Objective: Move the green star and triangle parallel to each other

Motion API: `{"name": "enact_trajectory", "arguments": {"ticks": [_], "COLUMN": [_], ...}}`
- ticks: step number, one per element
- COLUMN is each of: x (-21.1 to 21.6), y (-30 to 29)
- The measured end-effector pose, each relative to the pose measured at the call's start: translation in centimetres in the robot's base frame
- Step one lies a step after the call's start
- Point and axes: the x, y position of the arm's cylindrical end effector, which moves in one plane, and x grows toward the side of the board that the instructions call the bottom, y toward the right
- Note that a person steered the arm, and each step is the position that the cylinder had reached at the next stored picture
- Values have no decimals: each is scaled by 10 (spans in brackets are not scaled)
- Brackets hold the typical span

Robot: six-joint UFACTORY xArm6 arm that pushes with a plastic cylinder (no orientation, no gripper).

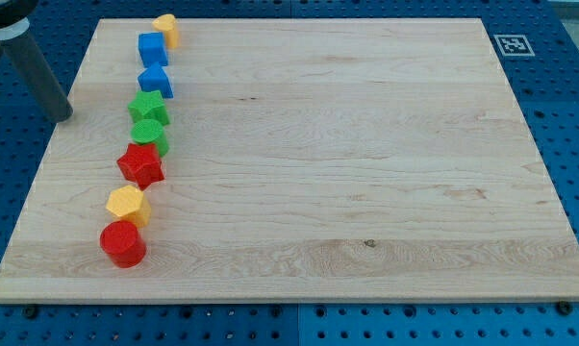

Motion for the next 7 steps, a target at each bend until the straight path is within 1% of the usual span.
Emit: {"name": "enact_trajectory", "arguments": {"ticks": [6, 7], "x": [4, 6], "y": [208, 228]}}
